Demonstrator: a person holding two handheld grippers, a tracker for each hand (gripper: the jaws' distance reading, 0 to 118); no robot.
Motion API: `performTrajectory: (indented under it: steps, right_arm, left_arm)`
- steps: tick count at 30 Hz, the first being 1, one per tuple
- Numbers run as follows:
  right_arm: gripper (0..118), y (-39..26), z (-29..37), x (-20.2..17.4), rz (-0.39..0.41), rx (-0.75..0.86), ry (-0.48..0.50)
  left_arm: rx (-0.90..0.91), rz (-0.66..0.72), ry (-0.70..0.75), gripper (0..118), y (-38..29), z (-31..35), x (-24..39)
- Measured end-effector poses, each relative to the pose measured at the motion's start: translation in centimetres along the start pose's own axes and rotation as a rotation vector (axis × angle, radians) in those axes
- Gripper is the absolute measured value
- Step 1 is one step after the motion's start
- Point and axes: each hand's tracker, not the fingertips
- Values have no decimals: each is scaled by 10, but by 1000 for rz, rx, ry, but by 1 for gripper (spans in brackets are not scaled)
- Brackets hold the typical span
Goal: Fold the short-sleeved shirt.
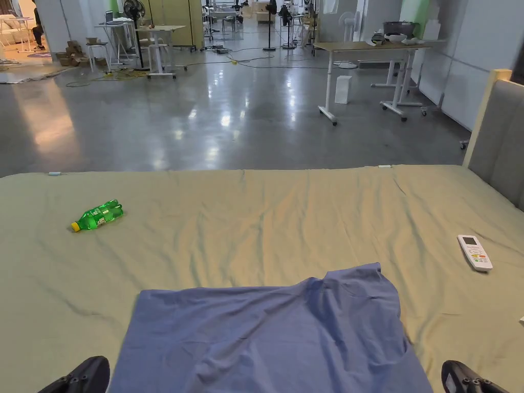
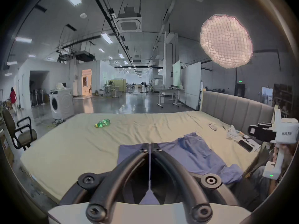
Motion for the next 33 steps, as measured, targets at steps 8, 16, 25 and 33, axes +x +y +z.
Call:
performTrajectory:
  steps: [8,16,25,33]
  right_arm:
    - [0,2,2,-2,4,12,-5]
    - [0,1,1,-2,-6,6,4]
    - [0,-10,4,5,-22,-28,1]
    - [0,-32,0,6,-83,-123,38]
  left_arm:
    - [-20,-57,-13,0,12,11,6]
    - [-28,-37,-21,0,14,11,0]
    - [-199,189,24,5,-6,9,-60]
    - [-477,240,18,86,-83,-30,-114]
